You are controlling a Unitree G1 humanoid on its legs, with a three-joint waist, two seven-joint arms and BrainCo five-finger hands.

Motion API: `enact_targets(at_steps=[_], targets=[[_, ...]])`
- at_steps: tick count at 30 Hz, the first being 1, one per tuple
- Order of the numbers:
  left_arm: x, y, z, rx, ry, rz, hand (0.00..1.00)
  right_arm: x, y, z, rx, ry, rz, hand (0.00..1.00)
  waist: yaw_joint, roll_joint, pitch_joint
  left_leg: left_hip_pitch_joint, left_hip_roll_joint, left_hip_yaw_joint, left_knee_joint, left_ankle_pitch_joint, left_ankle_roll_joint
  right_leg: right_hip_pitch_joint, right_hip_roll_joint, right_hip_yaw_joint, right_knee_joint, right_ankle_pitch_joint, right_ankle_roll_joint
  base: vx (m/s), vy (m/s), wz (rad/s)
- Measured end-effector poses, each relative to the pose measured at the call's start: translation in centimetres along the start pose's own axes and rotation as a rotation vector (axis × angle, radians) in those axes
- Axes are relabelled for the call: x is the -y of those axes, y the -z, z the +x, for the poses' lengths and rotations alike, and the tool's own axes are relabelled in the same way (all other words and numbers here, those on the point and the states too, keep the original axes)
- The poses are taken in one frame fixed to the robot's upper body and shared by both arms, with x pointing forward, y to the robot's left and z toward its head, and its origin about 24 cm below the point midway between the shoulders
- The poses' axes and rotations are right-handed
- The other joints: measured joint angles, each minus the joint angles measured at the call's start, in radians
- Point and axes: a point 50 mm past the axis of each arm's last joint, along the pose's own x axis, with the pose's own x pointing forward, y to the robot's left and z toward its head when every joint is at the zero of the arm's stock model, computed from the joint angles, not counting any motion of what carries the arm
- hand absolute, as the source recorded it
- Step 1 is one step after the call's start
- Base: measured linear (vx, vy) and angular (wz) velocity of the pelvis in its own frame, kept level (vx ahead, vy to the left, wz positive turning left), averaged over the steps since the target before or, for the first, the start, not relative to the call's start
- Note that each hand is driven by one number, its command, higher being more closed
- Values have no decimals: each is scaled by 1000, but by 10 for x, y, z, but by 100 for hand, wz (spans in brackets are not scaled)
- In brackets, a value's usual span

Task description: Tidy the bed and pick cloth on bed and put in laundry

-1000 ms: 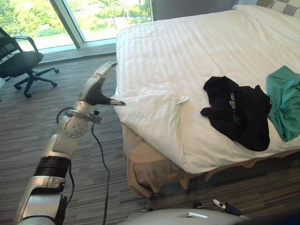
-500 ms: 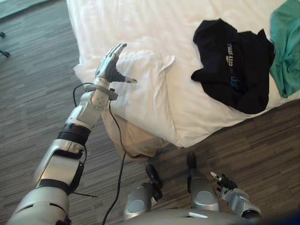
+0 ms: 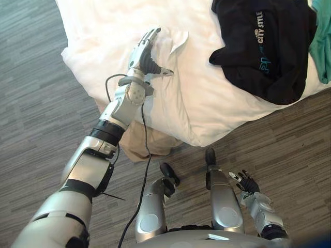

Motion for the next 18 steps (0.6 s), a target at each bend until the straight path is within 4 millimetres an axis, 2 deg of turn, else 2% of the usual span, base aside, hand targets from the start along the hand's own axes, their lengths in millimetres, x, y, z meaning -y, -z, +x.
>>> enact_targets(at_steps=[2,3,7,12,18], targets=[[0,4,0,-60,-14,36,0,-4,-7,2,34,-31,38,0,1,-6,5,-8,3,22,4,3,0,-23,0,8,15,0,0,36,8,-9],[-1,5,1,-92,-35,47,100,-8,-14,3,60,-49,54,0,1,-4,10,-9,3,28,4,4,-1,-29,-1,9,22,0,0,27,4,-10],[-6,16,0,-248,-114,63,100,-23,-36,8,142,-130,118,0,-9,-2,14,-10,2,46,0,7,-5,-43,-2,11,25,-1,-1,9,-7,-9],[-21,36,-4,-377,-197,32,100,-27,-42,8,159,-155,132,0,-16,-2,14,-11,-3,47,-10,12,-8,-59,-4,14,43,-8,-6,-2,-7,0],[-3,60,-18,-443,-182,-54,100,-24,-38,8,139,-142,85,0,-30,-2,14,60,-37,52,-68,31,-4,-16,-24,16,57,-26,-1,21,7,2]])
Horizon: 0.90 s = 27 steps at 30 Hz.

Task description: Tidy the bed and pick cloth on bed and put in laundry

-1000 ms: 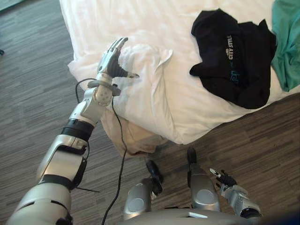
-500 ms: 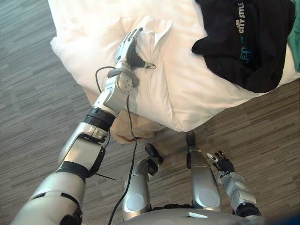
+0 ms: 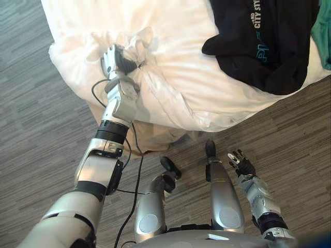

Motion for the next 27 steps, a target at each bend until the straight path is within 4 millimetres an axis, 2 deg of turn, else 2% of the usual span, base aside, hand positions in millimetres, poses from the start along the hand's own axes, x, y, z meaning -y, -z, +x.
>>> enact_targets(at_steps=[5,8,11,14,16,18,19,24,25,27], targets=[[13,16,-11,23,74,-109,100,9,3,-3,-26,39,-57,0,3,3,-2,75,-35,-4,-64,9,-6,60,-21,-14,-2,-19,11,69,31,7],[13,25,-19,70,122,-145,100,18,16,-10,-73,78,-53,0,26,3,-11,114,-47,-9,-99,24,-6,98,-29,-33,-6,-33,13,102,12,15],[8,49,-31,82,159,-145,100,27,37,-17,-166,126,-50,0,31,6,-43,137,-54,-15,-130,56,-21,140,-39,-85,-28,-36,13,144,-8,32],[6,81,-54,58,223,-128,100,42,60,-30,-259,188,-30,0,53,17,-84,187,-48,-45,-144,62,-30,240,-34,-136,-95,-35,13,132,-11,29],[3,107,-74,31,267,-116,100,53,77,-41,-336,240,-9,0,59,30,-137,211,-44,-88,-148,62,-30,316,-26,-178,-158,-27,22,140,-11,43],[1,123,-91,3,301,-142,100,59,87,-47,-389,270,11,0,74,36,-171,236,-42,-118,-162,62,-30,368,-16,-199,-202,-18,22,130,-13,29],[1,128,-100,1,336,-160,0,60,91,-50,-408,278,16,0,81,38,-185,247,-40,-134,-166,62,-30,395,-11,-215,-227,-10,20,117,-17,24],[2,148,-132,-72,427,-306,0,67,97,-55,-443,311,47,0,98,51,-206,282,-29,-184,-181,62,-30,472,10,-244,-284,24,20,26,-1,16],[2,156,-141,-116,446,-349,0,70,100,-58,-459,323,57,0,112,48,-216,292,-29,-198,-189,62,-30,486,14,-244,-302,33,24,0,0,0],[6,169,-159,-185,471,-381,0,73,103,-63,-473,332,70,0,113,47,-223,311,-33,-215,-205,62,-30,515,16,-264,-321,34,25,-16,-16,15]])
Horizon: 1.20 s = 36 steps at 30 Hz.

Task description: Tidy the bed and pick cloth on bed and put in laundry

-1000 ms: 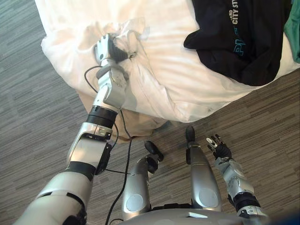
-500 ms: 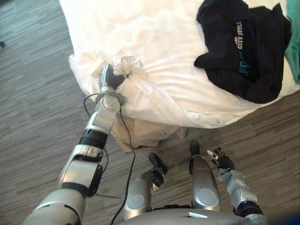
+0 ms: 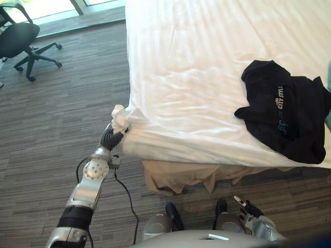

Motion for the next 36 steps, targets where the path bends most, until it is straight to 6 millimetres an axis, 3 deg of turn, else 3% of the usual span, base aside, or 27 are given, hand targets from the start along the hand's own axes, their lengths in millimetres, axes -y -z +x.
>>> enact_targets(at_steps=[5,8,10,11,12,15,16,19,22,26,30,34,36], targets=[[26,54,-39,-254,60,-178,0,11,16,-3,-55,15,34,0,27,-13,-30,15,-4,-44,-18,1,0,32,6,-31,-11,1,1,-54,-13,19],[55,112,-84,-587,75,-286,0,13,24,-5,-77,12,59,0,52,-32,-50,35,-15,-63,-54,16,1,43,8,-35,-14,1,1,-76,-9,9],[74,155,-136,-878,75,-296,0,11,33,-7,-92,-5,88,0,69,-55,-62,51,-24,-67,-90,41,5,48,5,-42,-17,0,1,-98,-12,7],[78,166,-155,-967,61,-302,0,10,36,-7,-98,-9,98,0,73,-63,-64,59,-28,-66,-104,49,5,50,4,-43,-21,0,1,-93,-17,0],[83,181,-188,-1107,22,-320,0,10,44,-9,-112,-13,108,0,79,-76,-65,77,-35,-67,-128,62,7,63,2,-50,-30,-1,1,-110,-17,3],[91,197,-254,-1373,-62,-342,0,13,56,-13,-118,-6,127,0,83,-90,-75,100,-47,-69,-147,71,8,81,-9,-62,-30,-10,5,-135,4,7],[92,199,-271,-1456,-85,-358,0,15,58,-14,-122,-3,122,0,84,-81,-78,103,-52,-70,-147,71,9,82,-17,-63,-28,-22,11,-114,33,5],[90,201,-290,-1582,-8,-328,0,20,63,-17,-123,5,87,0,87,-82,-87,101,-59,-81,-148,71,8,91,-23,-75,-28,-27,12,-103,27,9],[86,201,-301,-1651,119,-268,0,23,66,-19,-137,-2,56,0,85,-82,-108,103,-63,-85,-149,71,8,99,-25,-76,-32,-27,13,-38,16,3],[87,202,-296,-1621,106,-230,0,22,67,-19,-147,-9,28,0,79,-85,-109,113,-63,-74,-149,67,11,113,-23,-75,-48,-27,13,17,8,-3],[83,202,-246,-1393,1,-262,0,21,69,-19,-166,-10,3,0,75,-85,-121,136,-59,-61,-149,50,3,130,-20,-70,-48,-28,11,65,8,-8],[87,187,-181,-1114,30,-219,0,19,70,-18,-168,3,27,0,68,-86,-133,136,-53,-40,-149,43,-3,129,-12,-57,-53,-22,12,127,-12,-12],[90,180,-162,-1022,49,-191,0,18,69,-17,-170,12,37,0,52,-88,-136,140,-50,-33,-148,39,-8,129,-7,-48,-55,-23,11,140,-23,-16]])
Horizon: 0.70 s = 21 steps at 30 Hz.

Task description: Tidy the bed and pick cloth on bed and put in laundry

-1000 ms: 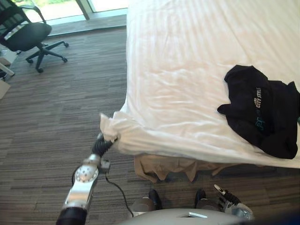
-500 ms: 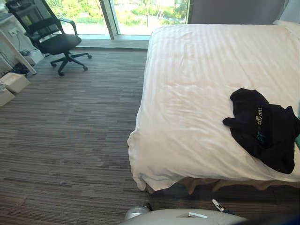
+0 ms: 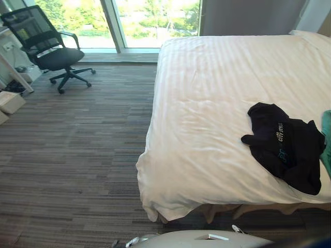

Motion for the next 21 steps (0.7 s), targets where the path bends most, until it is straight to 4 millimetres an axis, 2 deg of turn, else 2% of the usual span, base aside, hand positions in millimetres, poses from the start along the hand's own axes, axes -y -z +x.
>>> enact_targets(at_steps=[2,8,12,18,21], targets=[[6,-12,2,52,23,26,0,-1,0,1,-6,8,7,0,-3,-6,0,13,1,21,1,-2,-4,0,6,12,-1,0,-1,134,-22,-22],[12,-11,2,36,53,58,0,0,-1,1,-16,33,86,0,-4,4,3,32,9,28,7,-2,-4,7,17,20,-1,1,-5,90,-56,-9],[13,0,1,-34,60,9,0,-3,-1,2,4,90,314,0,-1,8,7,50,23,55,7,-3,-5,9,21,44,3,11,-19,6,-68,-16],[14,6,-1,-68,56,-10,0,-2,1,1,43,203,525,0,-4,4,11,67,24,83,7,-15,-15,-1,21,54,12,12,-20,-86,-57,-21],[15,7,-1,-73,37,-19,0,4,-4,-2,109,276,578,0,-2,10,25,71,24,104,6,-26,-12,-11,22,76,12,13,-18,-159,-54,-22]])
